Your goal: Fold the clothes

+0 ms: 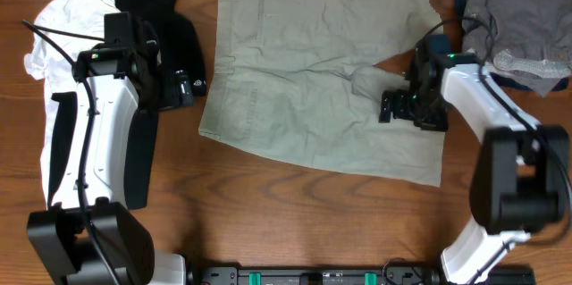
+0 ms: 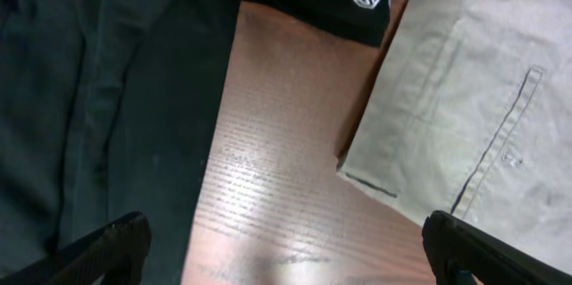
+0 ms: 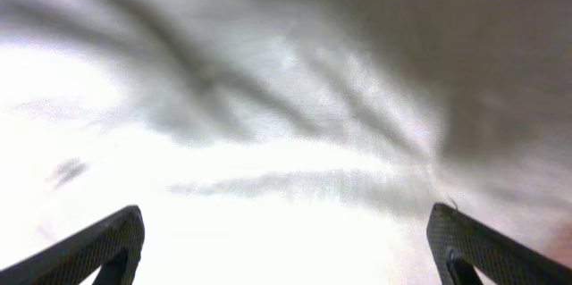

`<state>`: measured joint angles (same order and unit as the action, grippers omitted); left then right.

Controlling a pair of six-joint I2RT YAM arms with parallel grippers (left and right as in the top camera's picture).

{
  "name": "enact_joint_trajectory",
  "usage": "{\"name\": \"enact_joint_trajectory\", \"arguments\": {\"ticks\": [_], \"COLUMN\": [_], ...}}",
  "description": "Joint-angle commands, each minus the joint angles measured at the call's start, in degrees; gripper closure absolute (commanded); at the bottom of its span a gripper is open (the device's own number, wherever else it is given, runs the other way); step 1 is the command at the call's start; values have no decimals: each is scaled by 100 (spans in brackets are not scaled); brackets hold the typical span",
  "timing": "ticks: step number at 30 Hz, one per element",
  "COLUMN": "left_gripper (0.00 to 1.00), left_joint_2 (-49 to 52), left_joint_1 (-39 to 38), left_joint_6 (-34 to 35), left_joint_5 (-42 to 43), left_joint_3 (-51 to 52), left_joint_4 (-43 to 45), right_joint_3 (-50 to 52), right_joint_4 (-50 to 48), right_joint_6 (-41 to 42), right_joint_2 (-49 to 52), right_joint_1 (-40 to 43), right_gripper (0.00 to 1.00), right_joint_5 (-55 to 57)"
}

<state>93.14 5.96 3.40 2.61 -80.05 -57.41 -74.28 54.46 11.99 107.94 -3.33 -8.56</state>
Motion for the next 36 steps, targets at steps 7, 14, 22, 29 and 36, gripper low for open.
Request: {"name": "enact_joint_trajectory", "arguments": {"ticks": [7,14,22,29,36], "left_gripper": [2,2,2,10,15], "left_joint_2": [-903,-841,-839,-726,-450], "left_joint_1": [0,-20,-72,-431,-938], "left_joint_6": [-168,498,1703,3659,5322], "left_joint_5": [623,855,857,855,640], "left_joint_3": [24,658,2046,2830,3110], "left_joint_4": [-855,-787,938,2931,3705], "right_joint_3": [-575,-525,422,1580,2282], "right_joint_4": [1274,2415,2070,686,199], "right_joint_6": [-337,275,1888,3353,4763], "right_joint_2": [-2310,-2822,-2835,-2833,-2833], "right_joint_1": [-9,-4,-4,-7,-7], "right_gripper": [1,2,16,31,30], "right_joint_5": [-800,-459,640,640,643]}}
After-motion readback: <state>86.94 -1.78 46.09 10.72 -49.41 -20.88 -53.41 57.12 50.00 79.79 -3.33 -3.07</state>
